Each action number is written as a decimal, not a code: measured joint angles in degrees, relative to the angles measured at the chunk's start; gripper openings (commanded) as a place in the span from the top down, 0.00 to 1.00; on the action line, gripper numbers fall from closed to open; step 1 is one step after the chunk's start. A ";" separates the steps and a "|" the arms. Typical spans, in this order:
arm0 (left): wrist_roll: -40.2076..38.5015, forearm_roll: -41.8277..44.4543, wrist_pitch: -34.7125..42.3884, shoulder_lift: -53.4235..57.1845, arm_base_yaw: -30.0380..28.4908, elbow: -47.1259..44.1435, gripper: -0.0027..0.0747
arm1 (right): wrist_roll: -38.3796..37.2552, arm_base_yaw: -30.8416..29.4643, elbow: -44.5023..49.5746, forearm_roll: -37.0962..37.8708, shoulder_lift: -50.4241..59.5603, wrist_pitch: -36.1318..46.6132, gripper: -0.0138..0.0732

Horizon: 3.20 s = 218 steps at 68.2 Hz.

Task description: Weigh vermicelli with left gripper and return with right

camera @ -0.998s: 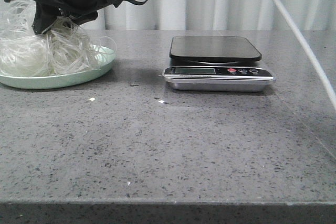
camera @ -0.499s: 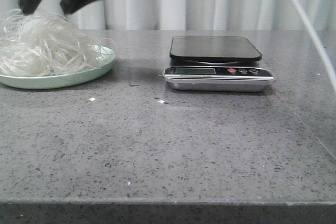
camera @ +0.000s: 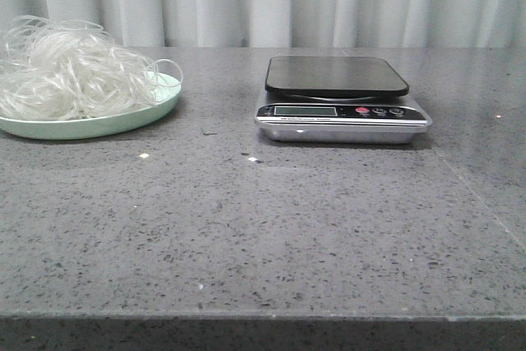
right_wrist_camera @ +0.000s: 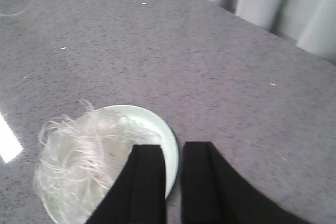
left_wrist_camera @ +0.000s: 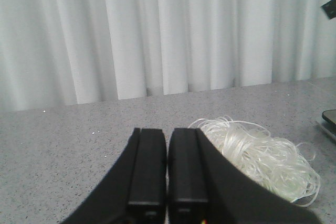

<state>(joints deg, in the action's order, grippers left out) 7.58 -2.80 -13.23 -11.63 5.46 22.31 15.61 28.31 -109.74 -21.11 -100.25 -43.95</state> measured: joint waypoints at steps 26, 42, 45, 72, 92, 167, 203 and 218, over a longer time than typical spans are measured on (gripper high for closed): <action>0.00 0.00 0.00 0.00 0.00 0.00 0.79 | 0.00 -21.20 11.67 0.45 12.33 -4.88 0.67; 0.00 0.00 0.00 0.00 0.00 0.00 0.79 | 0.00 -28.86 36.20 0.71 26.42 5.26 0.67; 0.00 0.00 0.00 0.00 0.00 0.00 0.79 | 0.00 -29.39 39.76 1.00 28.63 6.97 0.67; 0.00 0.00 0.00 0.00 0.00 0.00 0.79 | 0.00 -29.89 73.47 5.06 55.09 23.31 0.67; 0.00 0.00 0.00 0.00 0.00 0.00 0.79 | 0.00 -29.89 86.05 8.23 79.79 28.97 0.67; 0.00 0.00 0.00 0.00 0.00 0.00 0.79 | 0.00 -29.89 88.72 8.37 95.44 28.61 0.67; 0.00 0.00 0.34 9.62 -4.45 -14.30 0.79 | 0.00 -29.89 88.72 8.41 95.44 28.61 0.67; 0.00 -0.20 4.42 11.86 -5.68 -22.51 0.79 | 0.00 -29.89 88.72 8.41 95.44 28.61 0.67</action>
<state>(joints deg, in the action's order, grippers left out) 7.58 -3.00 -8.81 0.23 -0.22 -0.21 15.61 -1.58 -21.02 -12.69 -4.81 -15.34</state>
